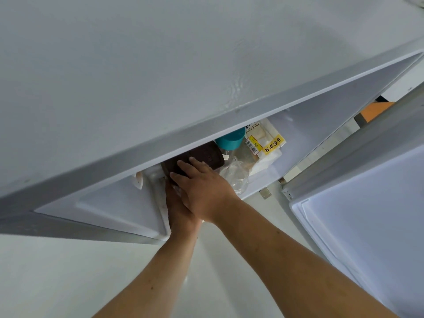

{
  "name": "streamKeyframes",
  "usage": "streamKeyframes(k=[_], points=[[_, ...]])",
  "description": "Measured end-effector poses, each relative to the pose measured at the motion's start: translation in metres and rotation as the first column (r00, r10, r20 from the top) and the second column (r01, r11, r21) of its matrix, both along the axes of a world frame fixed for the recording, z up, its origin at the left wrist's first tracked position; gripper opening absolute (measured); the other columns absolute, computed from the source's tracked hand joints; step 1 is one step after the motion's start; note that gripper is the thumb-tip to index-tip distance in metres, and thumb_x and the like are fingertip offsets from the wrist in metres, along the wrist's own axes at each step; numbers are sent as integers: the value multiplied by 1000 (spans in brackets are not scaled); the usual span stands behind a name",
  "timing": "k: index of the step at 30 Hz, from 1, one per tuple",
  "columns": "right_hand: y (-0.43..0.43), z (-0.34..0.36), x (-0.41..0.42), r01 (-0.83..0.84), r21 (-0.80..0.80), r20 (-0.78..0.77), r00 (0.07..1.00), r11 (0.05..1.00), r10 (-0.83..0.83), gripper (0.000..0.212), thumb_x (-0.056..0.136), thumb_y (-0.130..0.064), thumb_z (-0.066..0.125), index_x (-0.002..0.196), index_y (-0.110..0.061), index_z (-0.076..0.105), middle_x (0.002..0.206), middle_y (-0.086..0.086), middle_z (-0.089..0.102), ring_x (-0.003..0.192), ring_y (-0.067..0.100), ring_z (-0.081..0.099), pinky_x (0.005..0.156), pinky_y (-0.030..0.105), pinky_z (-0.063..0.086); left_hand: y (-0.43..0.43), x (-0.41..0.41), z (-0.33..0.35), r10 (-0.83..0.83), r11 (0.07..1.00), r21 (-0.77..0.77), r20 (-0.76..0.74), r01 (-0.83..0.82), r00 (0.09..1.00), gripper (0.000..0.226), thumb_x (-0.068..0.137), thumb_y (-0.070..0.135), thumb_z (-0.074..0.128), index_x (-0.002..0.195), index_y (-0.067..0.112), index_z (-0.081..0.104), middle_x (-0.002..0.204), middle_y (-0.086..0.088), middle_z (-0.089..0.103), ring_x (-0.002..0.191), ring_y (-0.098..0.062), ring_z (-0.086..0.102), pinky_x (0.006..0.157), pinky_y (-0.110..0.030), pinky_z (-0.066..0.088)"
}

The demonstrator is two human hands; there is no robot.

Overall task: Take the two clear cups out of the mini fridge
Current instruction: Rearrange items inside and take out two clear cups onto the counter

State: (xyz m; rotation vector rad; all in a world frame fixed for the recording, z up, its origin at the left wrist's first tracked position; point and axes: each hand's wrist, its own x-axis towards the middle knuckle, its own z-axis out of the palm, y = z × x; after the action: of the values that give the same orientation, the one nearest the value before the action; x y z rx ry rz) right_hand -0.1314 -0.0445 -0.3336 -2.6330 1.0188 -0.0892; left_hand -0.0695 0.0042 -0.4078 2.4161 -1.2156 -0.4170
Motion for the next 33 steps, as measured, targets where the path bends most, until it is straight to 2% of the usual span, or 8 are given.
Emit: streamKeyframes(k=[4, 8, 11, 14, 17, 24, 28, 33], points=[[3, 2, 0, 10, 7, -6, 1000, 1000, -10, 48, 107, -37, 41, 153, -25, 44, 164, 8, 34, 153, 36, 21, 124, 53, 19, -11, 8, 6, -37, 981, -191, -249, -11, 968, 56, 113, 19, 28, 162, 6, 2, 169, -16, 17, 153, -23, 21, 125, -36, 18], [12, 6, -24, 166, -18, 245, 957, 986, -156, 48, 94, -27, 54, 141, -22, 56, 148, 7, 54, 139, 34, 44, 114, 52, 39, 25, 3, 17, 79, 911, -237, -703, -337, 707, 55, 97, 0, 63, 147, 10, 43, 132, -3, 63, 112, 9, 61, 94, -12, 48], [24, -5, -62, 518, 134, 474, 715, 845, -514, 27, 94, -30, 52, 121, -33, 56, 127, -6, 60, 117, 18, 55, 94, 35, 50, 27, -5, 17, 312, 905, 68, -778, -420, 546, 59, 94, 15, 68, 148, 15, 44, 138, -12, 62, 120, -27, 65, 104, -49, 51], [26, -20, -93, 685, 476, 390, 398, 552, -831, 21, 96, -37, 55, 117, -39, 53, 122, -14, 55, 106, 11, 58, 77, 26, 50, 26, -9, 17, 290, 938, 147, -831, -315, 475, 30, 95, 18, 63, 125, 21, 62, 126, -6, 69, 105, -24, 71, 97, -50, 57], [18, -25, -110, 729, 499, 400, 287, 469, -871, 29, 88, -53, 58, 113, -42, 48, 116, -16, 55, 94, 3, 59, 66, 21, 46, 21, -11, 22, 200, 977, 134, -837, -164, 509, 20, 95, 22, 62, 114, 25, 67, 105, 5, 74, 91, -15, 74, 93, -46, 60], [0, -30, -109, 718, 384, 261, 519, 581, -814, 57, 85, -57, 73, 133, -39, 49, 136, -6, 52, 111, 21, 59, 88, 43, 58, -7, -19, 28, 52, 993, 103, -812, 56, 581, 21, 95, 28, 62, 116, 29, 66, 119, 1, 74, 113, -19, 68, 106, -48, 51], [-5, -28, -95, 631, 263, 261, 681, 729, -684, 55, 91, -62, 62, 139, -44, 43, 137, -9, 53, 113, 22, 61, 85, 36, 55, -15, -22, 25, -2, 989, 87, -801, 119, 598, 32, 99, 24, 56, 129, 23, 66, 127, 1, 72, 119, -16, 65, 110, -46, 47], [-6, -27, -91, 626, 188, 173, 738, 757, -653, 74, 85, -59, 71, 147, -38, 37, 145, -7, 53, 124, 26, 55, 93, 42, 52, -19, -24, 22, -79, 981, 56, -766, 188, 639, 29, 99, 18, 53, 121, 23, 72, 121, 4, 75, 119, -15, 66, 109, -45, 48]])
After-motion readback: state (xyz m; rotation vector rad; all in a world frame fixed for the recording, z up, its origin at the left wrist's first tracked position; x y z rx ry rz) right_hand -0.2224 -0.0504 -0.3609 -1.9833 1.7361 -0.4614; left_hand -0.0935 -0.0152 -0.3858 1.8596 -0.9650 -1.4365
